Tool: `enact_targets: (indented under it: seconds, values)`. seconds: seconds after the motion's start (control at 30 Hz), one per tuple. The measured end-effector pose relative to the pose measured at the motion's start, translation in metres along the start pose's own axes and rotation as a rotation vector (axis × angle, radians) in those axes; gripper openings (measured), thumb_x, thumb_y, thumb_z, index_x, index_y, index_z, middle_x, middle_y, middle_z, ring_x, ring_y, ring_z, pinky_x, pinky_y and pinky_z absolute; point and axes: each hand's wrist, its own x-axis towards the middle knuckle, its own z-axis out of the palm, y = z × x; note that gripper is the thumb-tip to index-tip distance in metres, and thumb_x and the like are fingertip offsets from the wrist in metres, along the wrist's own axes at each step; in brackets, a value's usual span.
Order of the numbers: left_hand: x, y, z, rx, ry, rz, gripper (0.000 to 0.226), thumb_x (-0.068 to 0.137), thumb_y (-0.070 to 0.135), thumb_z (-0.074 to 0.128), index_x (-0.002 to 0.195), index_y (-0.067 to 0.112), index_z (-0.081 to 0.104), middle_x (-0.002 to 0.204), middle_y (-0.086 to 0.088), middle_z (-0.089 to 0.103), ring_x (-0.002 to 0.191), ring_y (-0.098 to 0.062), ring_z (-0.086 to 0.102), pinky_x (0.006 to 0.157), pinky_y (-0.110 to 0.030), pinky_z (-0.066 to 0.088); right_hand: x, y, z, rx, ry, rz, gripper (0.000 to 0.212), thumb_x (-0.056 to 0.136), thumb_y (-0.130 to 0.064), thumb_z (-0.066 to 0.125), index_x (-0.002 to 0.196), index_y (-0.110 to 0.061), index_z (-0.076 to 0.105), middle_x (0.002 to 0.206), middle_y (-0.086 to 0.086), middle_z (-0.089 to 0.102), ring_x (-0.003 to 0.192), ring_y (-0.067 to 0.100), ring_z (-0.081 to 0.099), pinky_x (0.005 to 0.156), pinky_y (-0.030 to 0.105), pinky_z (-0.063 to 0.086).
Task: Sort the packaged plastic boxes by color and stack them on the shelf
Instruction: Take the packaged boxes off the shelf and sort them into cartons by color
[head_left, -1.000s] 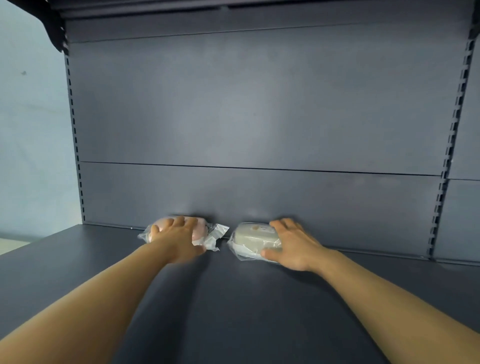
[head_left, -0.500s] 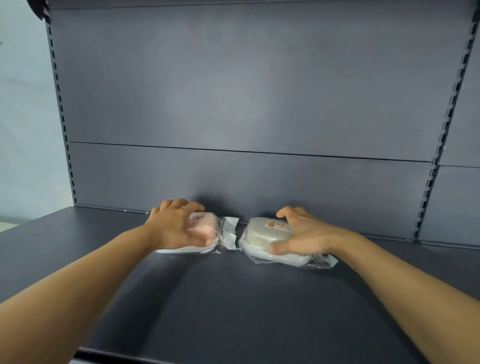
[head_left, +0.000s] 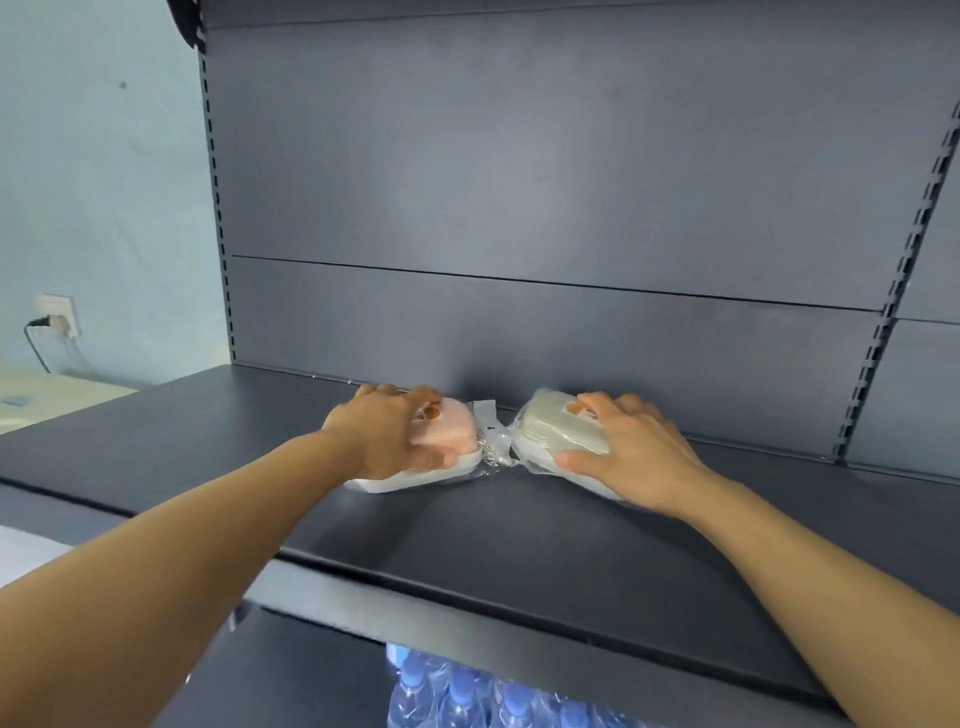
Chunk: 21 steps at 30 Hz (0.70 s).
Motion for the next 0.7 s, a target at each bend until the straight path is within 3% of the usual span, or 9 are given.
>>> enact_targets:
  seconds: [0.1, 0.33, 0.43, 0.6, 0.7]
  values:
    - [-0.036, 0.009, -0.01, -0.04, 0.061, 0.021, 0.082, 0.061, 0.083, 0.054, 0.13, 0.044, 0.032, 0.129, 0.009, 0.05, 0.119, -0.022, 0.048, 0.095, -0.047, 0.046, -0.037, -0.012, -0.018, 0.019, 0.09, -0.021, 0.067, 0.081, -0.061, 0.056, 0.139, -0.034, 0.034, 0.134, 0.004, 0.043, 0.123, 0.027, 0.039, 0.102, 0.039, 0.035]
    - [-0.15, 0.032, -0.041, -0.088, 0.185, 0.165, 0.074, 0.071, 0.069, 0.06, 0.134, 0.04, 0.035, 0.129, 0.007, 0.05, 0.12, -0.022, 0.048, 0.093, -0.043, 0.046, -0.162, -0.045, -0.065, 0.027, 0.157, 0.012, 0.07, 0.08, -0.061, 0.054, 0.141, -0.031, 0.034, 0.138, 0.006, 0.04, 0.127, 0.029, 0.037, 0.106, 0.042, 0.033]
    - [-0.203, 0.039, -0.034, -0.08, 0.141, 0.248, 0.076, 0.069, 0.073, 0.059, 0.134, 0.043, 0.032, 0.125, 0.008, 0.052, 0.117, -0.021, 0.049, 0.09, -0.042, 0.048, -0.224, -0.059, -0.065, 0.0, 0.157, 0.069, 0.076, 0.077, -0.069, 0.049, 0.14, -0.029, 0.035, 0.138, 0.008, 0.042, 0.126, 0.031, 0.039, 0.106, 0.044, 0.033]
    - [-0.287, 0.052, 0.002, -0.11, 0.031, 0.304, 0.074, 0.071, 0.067, 0.063, 0.135, 0.043, 0.035, 0.126, 0.012, 0.052, 0.117, -0.018, 0.05, 0.092, -0.038, 0.043, -0.328, -0.074, -0.044, 0.015, 0.077, 0.199, 0.074, 0.081, -0.061, 0.053, 0.142, -0.027, 0.032, 0.14, 0.008, 0.04, 0.127, 0.028, 0.037, 0.106, 0.041, 0.034]
    - [-0.324, 0.057, 0.035, -0.104, -0.053, 0.344, 0.078, 0.068, 0.073, 0.059, 0.135, 0.042, 0.036, 0.125, 0.011, 0.053, 0.113, -0.02, 0.052, 0.089, -0.04, 0.048, -0.386, -0.073, -0.024, 0.008, 0.022, 0.246, 0.073, 0.084, -0.058, 0.056, 0.144, -0.023, 0.032, 0.141, 0.008, 0.038, 0.128, 0.028, 0.036, 0.106, 0.039, 0.031]
